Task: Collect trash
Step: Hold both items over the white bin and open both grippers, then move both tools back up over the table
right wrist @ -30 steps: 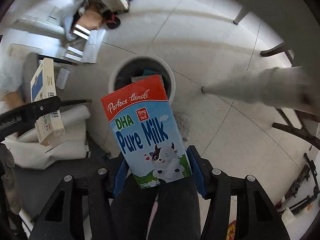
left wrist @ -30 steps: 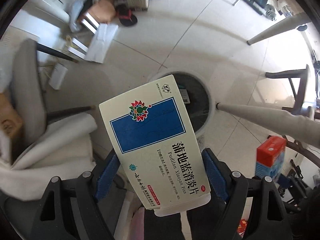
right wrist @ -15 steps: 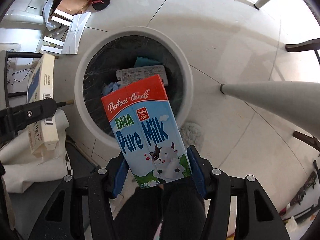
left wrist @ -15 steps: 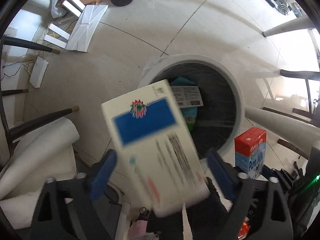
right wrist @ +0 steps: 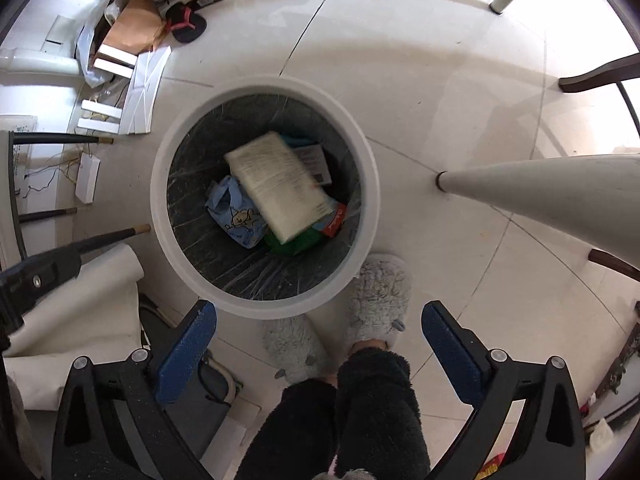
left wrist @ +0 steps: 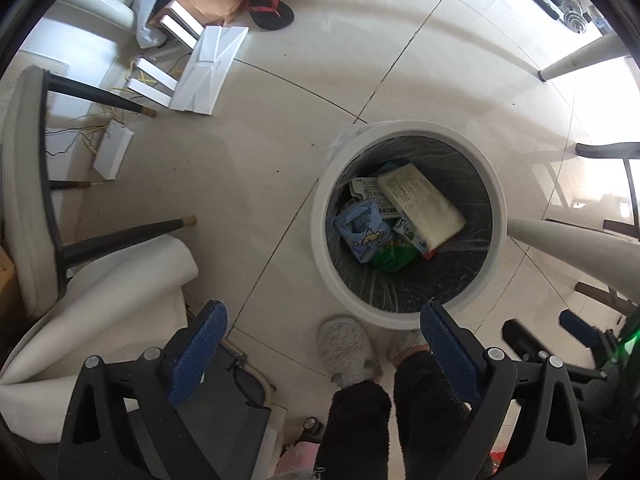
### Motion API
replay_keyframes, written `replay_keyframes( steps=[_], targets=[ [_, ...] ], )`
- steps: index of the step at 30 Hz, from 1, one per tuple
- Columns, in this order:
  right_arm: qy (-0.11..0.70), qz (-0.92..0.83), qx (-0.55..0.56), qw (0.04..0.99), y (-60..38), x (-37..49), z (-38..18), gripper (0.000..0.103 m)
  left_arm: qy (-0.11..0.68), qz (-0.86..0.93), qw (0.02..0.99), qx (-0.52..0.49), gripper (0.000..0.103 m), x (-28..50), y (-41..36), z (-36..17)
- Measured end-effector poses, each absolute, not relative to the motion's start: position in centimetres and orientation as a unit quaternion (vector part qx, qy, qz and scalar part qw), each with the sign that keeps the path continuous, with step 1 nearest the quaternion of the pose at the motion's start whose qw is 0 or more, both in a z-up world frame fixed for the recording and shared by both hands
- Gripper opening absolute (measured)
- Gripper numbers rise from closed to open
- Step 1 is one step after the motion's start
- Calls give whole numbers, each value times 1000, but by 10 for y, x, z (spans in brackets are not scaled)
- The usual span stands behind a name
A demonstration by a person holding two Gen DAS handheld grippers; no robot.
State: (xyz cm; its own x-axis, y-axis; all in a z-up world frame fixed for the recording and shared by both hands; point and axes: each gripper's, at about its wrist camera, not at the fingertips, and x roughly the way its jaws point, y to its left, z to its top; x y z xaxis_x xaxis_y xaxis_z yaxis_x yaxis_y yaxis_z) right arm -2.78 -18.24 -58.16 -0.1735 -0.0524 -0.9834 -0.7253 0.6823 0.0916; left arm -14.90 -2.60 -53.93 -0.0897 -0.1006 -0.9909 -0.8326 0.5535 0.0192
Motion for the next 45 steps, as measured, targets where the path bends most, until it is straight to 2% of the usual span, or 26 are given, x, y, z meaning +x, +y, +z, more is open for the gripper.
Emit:
replay_keyframes(
  steps=[16, 35, 45],
  targets=[
    [691, 283, -272, 607, -210, -44, -464, 103, 655, 328, 592, -336, 99, -183, -58, -439],
    [654, 323, -257, 634, -242, -63, -212, 103, 620, 318, 644, -316, 99, -208, -108, -250],
    [641, 340, -202, 658, -234, -28, -112, 103, 562, 342, 692, -298, 99, -187, -81, -160]
  ],
)
